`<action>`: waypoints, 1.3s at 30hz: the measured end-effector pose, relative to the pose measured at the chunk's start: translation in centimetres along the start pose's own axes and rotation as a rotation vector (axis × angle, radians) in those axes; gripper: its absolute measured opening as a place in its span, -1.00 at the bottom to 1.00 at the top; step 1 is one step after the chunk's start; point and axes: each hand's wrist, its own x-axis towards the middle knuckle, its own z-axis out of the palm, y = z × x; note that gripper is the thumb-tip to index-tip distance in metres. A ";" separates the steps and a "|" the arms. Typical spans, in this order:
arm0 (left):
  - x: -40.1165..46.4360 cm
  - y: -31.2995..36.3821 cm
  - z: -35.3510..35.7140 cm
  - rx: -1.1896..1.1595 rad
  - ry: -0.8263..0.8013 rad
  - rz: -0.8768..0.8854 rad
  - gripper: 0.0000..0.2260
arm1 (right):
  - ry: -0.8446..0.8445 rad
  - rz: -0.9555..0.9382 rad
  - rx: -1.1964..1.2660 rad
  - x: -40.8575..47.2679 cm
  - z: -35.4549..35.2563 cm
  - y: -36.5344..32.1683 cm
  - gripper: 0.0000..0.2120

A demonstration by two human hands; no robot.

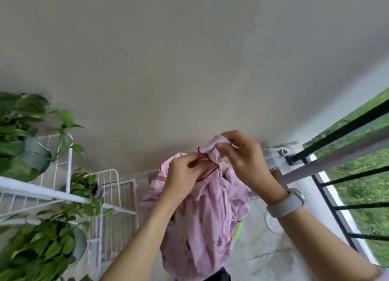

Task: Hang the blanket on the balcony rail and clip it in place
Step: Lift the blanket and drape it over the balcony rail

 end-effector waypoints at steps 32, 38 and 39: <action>-0.4 13.1 -4.3 -0.455 0.325 -0.114 -0.62 | -0.378 0.214 0.034 -4.9 4.9 -2.7 -0.10; -0.8 14.5 -6.4 -0.346 0.308 0.020 -0.63 | -0.209 0.010 -0.038 -2.9 3.2 -4.1 -0.90; -1.1 14.0 -6.9 -0.209 0.306 0.091 -0.67 | -0.215 -0.009 -0.022 -2.3 2.3 -4.6 -0.91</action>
